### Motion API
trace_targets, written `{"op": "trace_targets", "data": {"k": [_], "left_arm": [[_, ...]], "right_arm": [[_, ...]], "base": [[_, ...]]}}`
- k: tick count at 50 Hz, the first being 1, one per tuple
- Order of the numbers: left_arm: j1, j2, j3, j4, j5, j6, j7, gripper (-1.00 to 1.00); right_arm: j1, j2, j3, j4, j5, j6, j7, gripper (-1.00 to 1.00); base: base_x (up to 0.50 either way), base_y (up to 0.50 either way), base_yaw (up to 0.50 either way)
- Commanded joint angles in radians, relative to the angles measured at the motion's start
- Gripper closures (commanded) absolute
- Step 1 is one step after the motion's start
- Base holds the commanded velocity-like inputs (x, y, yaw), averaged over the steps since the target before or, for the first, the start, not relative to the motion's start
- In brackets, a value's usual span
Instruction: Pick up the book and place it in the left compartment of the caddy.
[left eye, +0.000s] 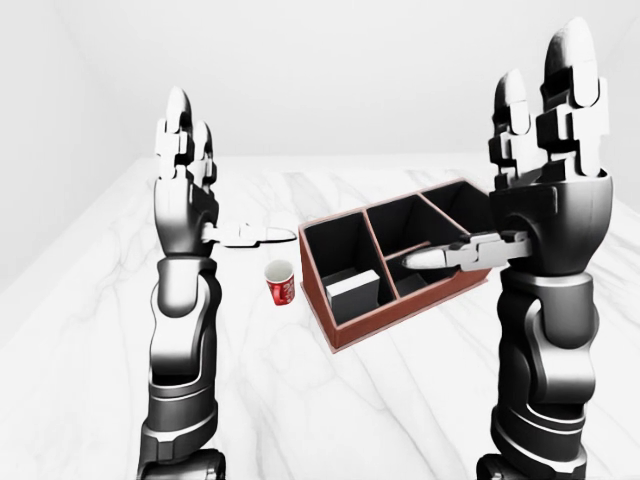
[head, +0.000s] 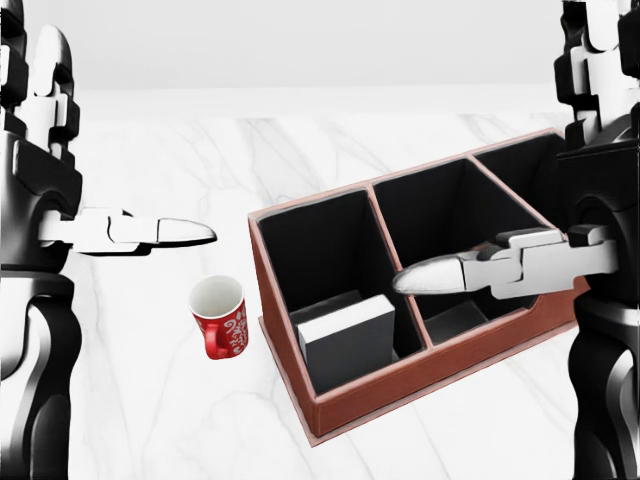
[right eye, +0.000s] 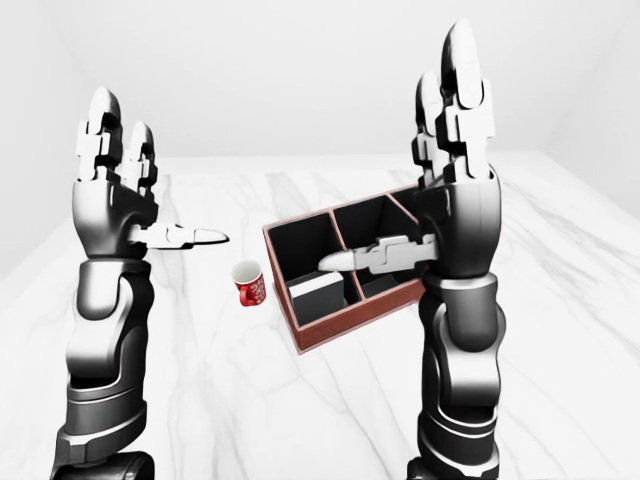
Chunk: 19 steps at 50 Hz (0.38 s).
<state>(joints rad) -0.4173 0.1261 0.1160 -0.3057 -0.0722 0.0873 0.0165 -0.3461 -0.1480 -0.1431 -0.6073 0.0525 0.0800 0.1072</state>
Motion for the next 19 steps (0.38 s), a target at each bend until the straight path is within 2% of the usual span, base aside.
{"op": "trace_targets", "data": {"k": [1,13,19], "left_arm": [[-0.068,0.014,-0.002,0.006,-0.005,0.000,0.007,-1.00],[-0.081,0.014,-0.004,0.002,-0.008,0.000,0.010,-1.00],[-0.063,0.005,-0.012,-0.013,-0.002,0.000,0.009,-1.00]], "right_arm": [[0.028,-0.036,-0.052,-0.145,0.072,0.007,0.032,-1.00],[-0.016,-0.064,-0.065,-0.218,0.085,0.007,0.028,-1.00],[-0.048,-0.065,-0.036,-0.179,0.041,0.007,0.023,-1.00]], "base": [[0.00,0.00,0.00],[0.00,0.00,0.00],[0.00,0.00,0.00]]}}
